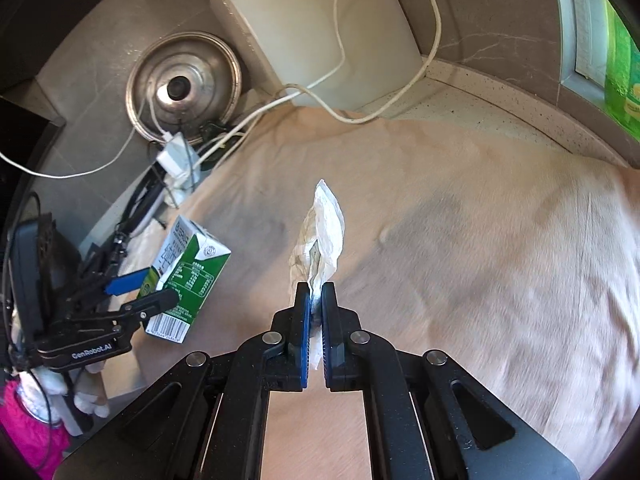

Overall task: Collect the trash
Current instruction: 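Lift the carton and tissue and carry them toward the basket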

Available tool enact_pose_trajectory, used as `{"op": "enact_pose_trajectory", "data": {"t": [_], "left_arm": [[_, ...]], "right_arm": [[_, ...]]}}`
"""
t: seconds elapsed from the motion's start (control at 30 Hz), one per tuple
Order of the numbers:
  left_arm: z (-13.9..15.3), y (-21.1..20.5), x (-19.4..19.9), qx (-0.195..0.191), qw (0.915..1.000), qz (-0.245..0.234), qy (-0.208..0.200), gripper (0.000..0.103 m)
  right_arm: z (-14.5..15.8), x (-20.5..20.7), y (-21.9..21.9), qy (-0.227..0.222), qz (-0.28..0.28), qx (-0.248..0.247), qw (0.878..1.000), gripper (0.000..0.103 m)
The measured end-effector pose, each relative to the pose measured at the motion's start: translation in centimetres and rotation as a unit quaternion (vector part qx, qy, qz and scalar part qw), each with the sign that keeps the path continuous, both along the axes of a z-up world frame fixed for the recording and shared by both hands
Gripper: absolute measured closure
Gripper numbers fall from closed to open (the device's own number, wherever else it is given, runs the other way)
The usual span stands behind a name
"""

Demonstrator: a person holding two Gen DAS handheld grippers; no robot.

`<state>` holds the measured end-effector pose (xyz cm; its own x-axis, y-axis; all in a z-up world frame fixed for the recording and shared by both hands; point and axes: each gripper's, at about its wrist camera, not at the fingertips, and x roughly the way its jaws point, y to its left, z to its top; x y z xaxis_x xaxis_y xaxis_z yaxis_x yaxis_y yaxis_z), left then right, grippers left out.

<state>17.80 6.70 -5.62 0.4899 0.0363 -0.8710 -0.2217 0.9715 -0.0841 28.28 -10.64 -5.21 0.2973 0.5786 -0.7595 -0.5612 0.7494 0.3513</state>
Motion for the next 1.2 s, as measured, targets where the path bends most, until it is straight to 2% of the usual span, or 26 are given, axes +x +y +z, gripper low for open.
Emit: {"op": "enact_pose_trajectory", "data": {"t": [0.67,0.97,1.2], "left_arm": [[0.4,1.8,-13.0,-0.007,0.9999,-0.012,-0.002,0.042],[-0.7,2.2,-18.2,-0.027,0.9996,-0.006,0.008,0.042],[-2.6,2.0,-21.3,-0.042,0.9988,-0.003,0.026,0.042]], "right_arm": [[2.2,-12.6,1.0,-0.022,-0.022,0.015,0.999,0.100],[2.4,-18.2,1.7,-0.021,-0.016,0.019,0.999,0.100],[1.4,-21.8,2.6,-0.012,-0.001,0.014,1.000,0.100]]}}
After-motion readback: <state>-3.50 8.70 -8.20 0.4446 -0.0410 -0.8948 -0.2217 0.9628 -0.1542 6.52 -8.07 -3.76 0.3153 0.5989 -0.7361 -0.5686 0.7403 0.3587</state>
